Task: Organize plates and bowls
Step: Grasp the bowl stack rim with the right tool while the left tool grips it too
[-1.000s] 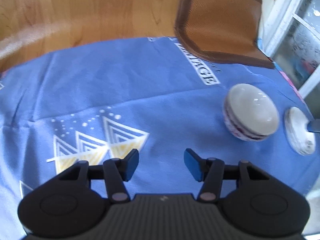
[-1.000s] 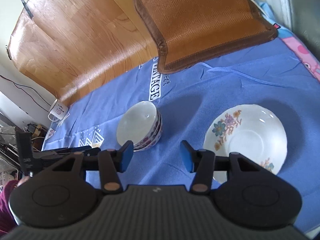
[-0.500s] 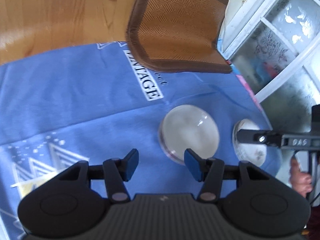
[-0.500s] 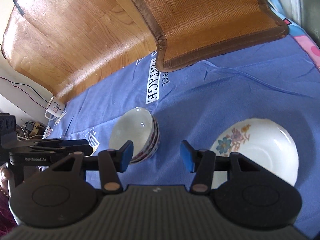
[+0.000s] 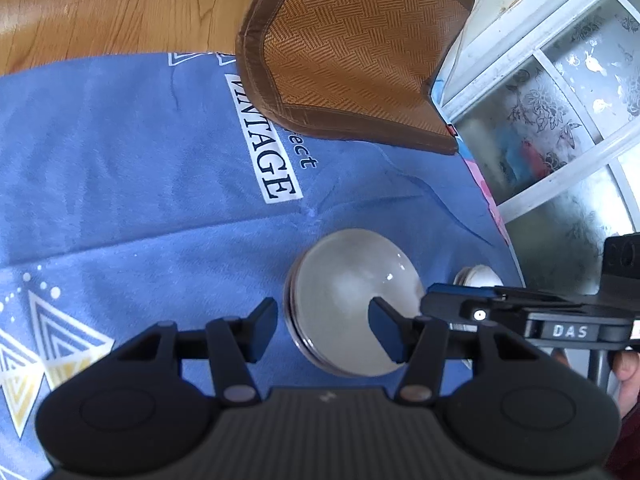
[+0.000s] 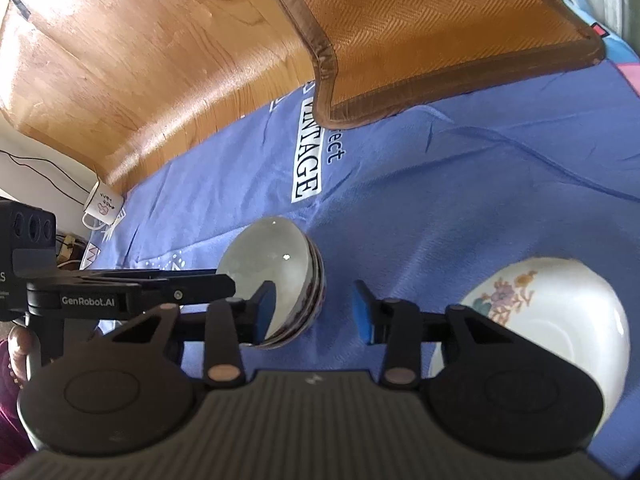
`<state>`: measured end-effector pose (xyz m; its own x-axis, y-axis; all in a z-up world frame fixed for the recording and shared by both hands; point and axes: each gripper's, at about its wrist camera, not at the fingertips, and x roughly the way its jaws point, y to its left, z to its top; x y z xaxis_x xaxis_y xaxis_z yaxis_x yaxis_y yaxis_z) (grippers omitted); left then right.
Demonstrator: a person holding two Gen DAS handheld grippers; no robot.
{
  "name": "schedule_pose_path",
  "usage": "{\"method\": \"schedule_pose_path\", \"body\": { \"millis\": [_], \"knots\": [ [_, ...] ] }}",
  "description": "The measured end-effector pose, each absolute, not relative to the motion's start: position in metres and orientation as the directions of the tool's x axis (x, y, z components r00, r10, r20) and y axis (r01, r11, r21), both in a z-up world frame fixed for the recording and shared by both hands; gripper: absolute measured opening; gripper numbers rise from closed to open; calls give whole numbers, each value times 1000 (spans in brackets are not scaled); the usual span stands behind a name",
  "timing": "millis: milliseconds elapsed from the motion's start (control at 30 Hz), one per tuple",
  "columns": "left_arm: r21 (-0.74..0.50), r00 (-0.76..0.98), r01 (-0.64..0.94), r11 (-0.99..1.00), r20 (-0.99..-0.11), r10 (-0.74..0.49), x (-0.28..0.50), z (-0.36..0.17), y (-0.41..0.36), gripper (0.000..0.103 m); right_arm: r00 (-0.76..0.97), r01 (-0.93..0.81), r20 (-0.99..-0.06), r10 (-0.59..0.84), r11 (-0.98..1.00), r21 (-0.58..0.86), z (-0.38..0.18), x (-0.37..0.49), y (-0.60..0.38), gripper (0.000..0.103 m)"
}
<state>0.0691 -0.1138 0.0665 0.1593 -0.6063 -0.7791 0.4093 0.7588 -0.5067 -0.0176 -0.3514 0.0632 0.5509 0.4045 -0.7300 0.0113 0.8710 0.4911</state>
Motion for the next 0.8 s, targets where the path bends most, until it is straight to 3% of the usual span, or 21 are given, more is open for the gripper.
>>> {"method": "schedule_pose_path", "body": {
  "millis": [500, 567, 600, 800],
  "knots": [
    [-513, 127, 408, 756, -788, -603, 74, 50, -120, 44, 496, 26, -759, 421, 867, 498, 49, -3, -341, 31],
    [-508, 117, 401, 762, -797, -593, 76, 42, -121, 35, 480, 33, -768, 424, 866, 499, 43, 0, -339, 30],
    [-509, 108, 399, 762, -800, -591, 77, 39, -121, 26, 473, 40, -771, 427, 864, 503, 40, 2, -339, 28],
    [-492, 115, 417, 765, -806, -581, 71, 41, -114, 24, 449, 62, -776, 443, 851, 521, 35, 4, -332, 25]
  ]
}}
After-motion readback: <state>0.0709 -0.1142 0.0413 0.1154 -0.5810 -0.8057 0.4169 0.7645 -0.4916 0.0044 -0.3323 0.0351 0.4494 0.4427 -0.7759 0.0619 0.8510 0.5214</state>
